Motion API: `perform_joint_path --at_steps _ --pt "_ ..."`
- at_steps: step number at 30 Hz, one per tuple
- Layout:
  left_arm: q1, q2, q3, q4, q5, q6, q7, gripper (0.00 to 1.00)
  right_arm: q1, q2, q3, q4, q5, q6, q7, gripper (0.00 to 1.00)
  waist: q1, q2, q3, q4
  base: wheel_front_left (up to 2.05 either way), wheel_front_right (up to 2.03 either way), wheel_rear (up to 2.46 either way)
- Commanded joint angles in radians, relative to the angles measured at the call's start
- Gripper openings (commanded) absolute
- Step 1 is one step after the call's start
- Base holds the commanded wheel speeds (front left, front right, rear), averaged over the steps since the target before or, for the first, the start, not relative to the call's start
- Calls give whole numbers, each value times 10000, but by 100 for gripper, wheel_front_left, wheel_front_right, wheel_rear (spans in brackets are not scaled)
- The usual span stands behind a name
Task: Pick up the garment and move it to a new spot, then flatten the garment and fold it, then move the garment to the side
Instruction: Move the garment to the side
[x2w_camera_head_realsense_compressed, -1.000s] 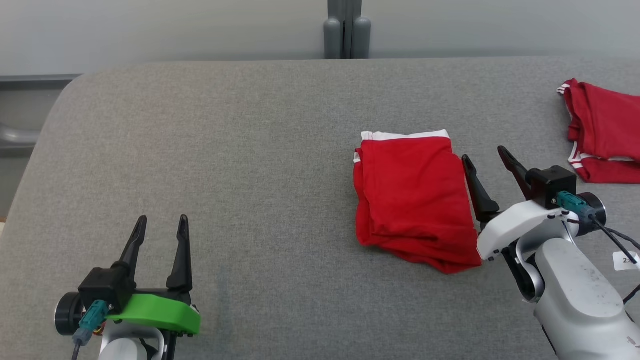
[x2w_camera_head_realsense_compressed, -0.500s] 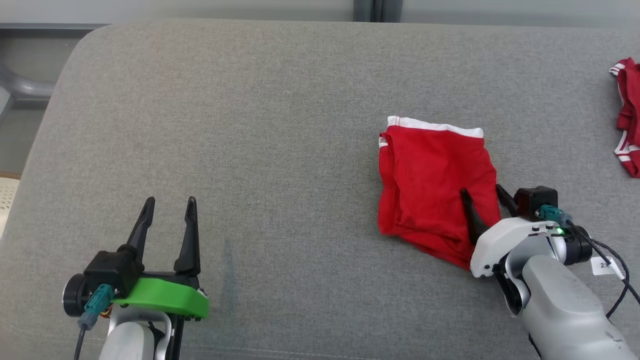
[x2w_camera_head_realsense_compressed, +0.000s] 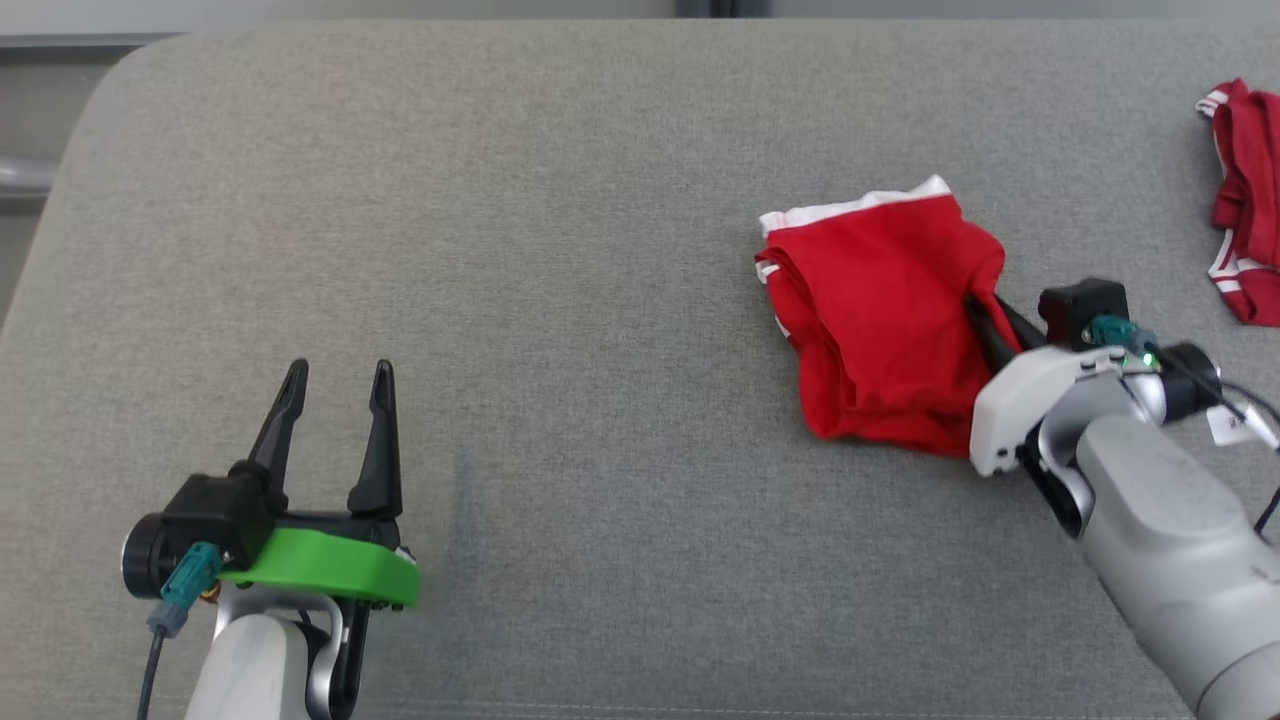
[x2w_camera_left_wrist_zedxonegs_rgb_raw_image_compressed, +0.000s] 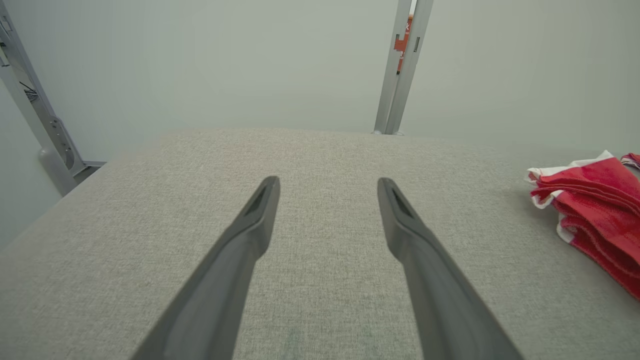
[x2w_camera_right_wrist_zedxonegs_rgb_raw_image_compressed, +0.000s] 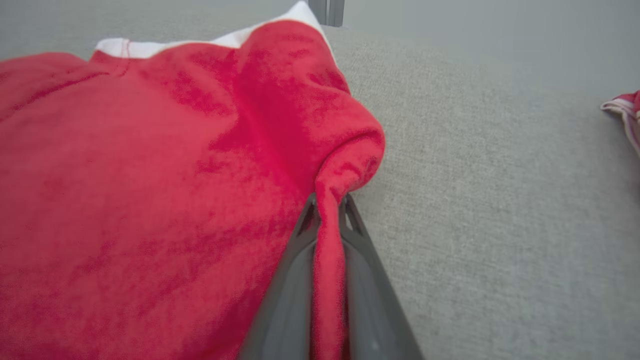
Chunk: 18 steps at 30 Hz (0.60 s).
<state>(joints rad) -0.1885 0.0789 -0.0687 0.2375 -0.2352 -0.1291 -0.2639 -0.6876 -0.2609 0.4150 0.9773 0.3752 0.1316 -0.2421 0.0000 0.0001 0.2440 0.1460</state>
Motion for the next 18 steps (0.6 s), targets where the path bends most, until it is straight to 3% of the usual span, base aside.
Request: perform_joint_path --at_steps 1,10,18 --pt "-253 99 -21 -82 -31 -34 0 100 -437 -203 321 -188 -88 -21 144 0 0 -1 581 -466 0 0 0" --pt "-975 500 -96 -677 -55 -33 2 100 -2508 -2300 2122 -1542 346 -21 1135 0 0 -1 2189 -1792 0 0 0" --pt "-1234 1101 -54 -1209 123 -33 2 100 -3707 -3843 2555 -2410 999 -23 1610 0 0 -1 3062 -2902 0 0 0"
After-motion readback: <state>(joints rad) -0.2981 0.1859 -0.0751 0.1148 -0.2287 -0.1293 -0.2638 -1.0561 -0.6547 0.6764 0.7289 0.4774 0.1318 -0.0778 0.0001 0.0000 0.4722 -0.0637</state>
